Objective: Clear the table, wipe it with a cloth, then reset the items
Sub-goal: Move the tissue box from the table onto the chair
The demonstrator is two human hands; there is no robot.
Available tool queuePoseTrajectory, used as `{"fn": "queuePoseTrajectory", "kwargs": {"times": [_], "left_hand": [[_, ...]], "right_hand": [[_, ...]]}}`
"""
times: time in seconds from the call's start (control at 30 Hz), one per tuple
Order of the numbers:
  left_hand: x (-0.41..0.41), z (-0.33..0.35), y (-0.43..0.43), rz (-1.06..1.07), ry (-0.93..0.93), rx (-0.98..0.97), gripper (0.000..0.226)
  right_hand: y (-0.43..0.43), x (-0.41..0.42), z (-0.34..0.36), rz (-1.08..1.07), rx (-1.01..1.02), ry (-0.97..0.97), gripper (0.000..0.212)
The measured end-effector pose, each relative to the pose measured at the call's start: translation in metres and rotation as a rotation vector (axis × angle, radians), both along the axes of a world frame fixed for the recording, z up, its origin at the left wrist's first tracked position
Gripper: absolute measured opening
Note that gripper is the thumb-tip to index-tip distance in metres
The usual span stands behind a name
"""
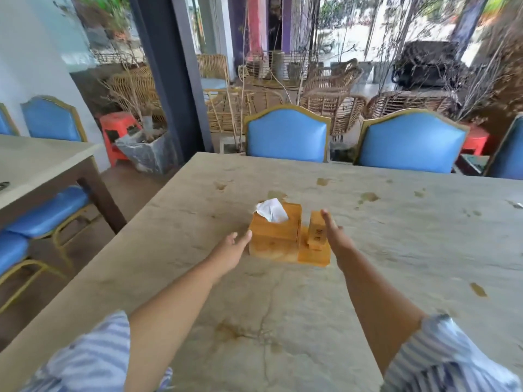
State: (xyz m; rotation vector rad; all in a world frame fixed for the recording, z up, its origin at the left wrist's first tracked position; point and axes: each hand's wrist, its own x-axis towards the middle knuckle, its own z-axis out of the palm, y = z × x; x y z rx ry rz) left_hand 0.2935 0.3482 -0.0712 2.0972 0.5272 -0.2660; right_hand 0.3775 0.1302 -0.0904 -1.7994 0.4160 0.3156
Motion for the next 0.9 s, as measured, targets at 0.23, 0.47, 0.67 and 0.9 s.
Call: {"fn": "queuePoseTrajectory", "kwargs": {"times": [0.23, 0.47, 0.67, 0.9], "left_hand": [[0.04, -0.026, -0.011, 0.075, -0.013, -0.117, 0.063], [0.055, -0.052, -0.022, 0.229, -0.011, -0.262, 0.071], [0.059, -0.051, -0.036, 0.365, -0.026, -0.397, 0.067], [0.063, -0.042, -0.048, 0.401, -0.197, -0.437, 0.035]], "right_hand": [[0.01, 0.01, -0.03, -0.011, 0.039, 0.043, 0.086], [0.006, 0.014, -0.038, 0.025, 0.097, 0.054, 0.09], [0.006, 0.013, -0.035, 0.069, 0.114, 0.083, 0.1], [-0.004, 0.013, -0.04, 0.029, 0.195, 0.109, 0.135]]}}
